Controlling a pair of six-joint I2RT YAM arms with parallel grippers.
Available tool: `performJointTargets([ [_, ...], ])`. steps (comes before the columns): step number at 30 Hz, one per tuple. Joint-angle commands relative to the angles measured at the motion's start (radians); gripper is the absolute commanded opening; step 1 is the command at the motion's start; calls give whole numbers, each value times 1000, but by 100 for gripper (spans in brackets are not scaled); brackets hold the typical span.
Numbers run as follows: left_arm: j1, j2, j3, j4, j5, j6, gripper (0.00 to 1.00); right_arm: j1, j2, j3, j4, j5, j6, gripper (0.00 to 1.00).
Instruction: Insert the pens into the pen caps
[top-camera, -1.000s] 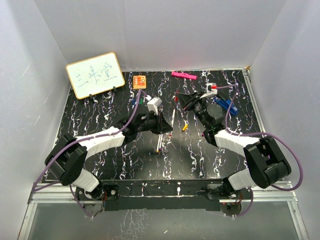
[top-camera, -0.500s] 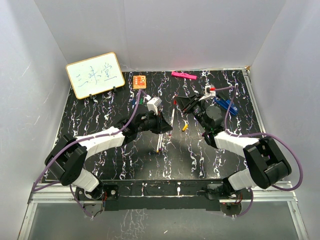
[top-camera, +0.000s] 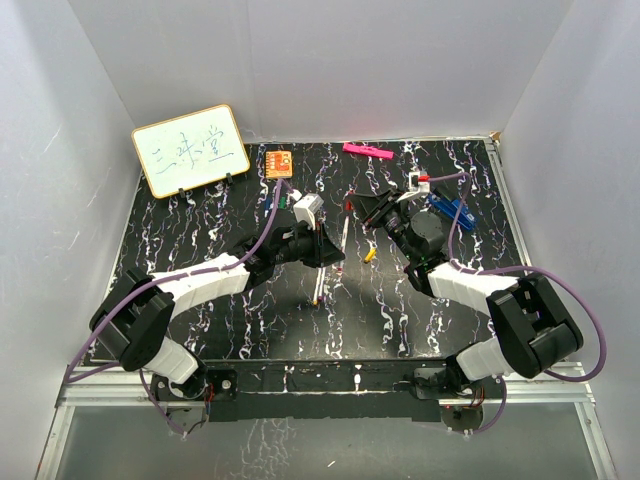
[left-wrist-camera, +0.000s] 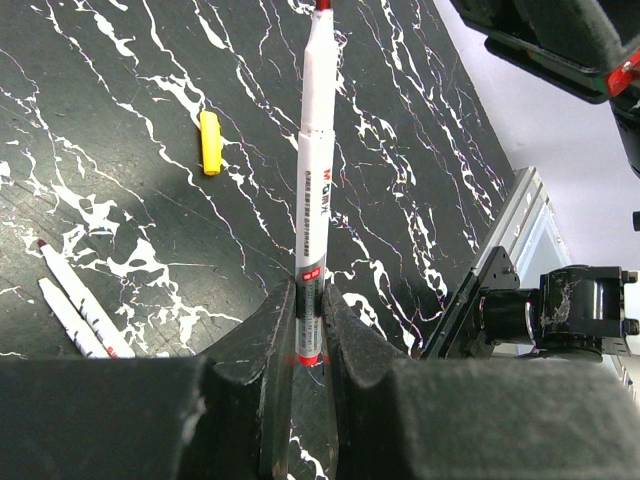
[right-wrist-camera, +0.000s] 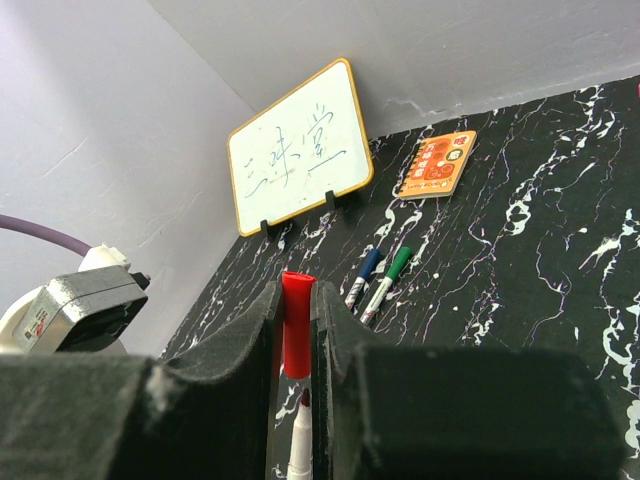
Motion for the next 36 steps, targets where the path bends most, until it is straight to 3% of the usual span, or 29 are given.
performJointTargets([
  [1,-4,-27,7,23,-10,13,0,8,-39,-3,15,3,-7,0],
  [36,-4,-39,5,10,-28,18,0,25,-37,-3,-18,9,-28,0],
])
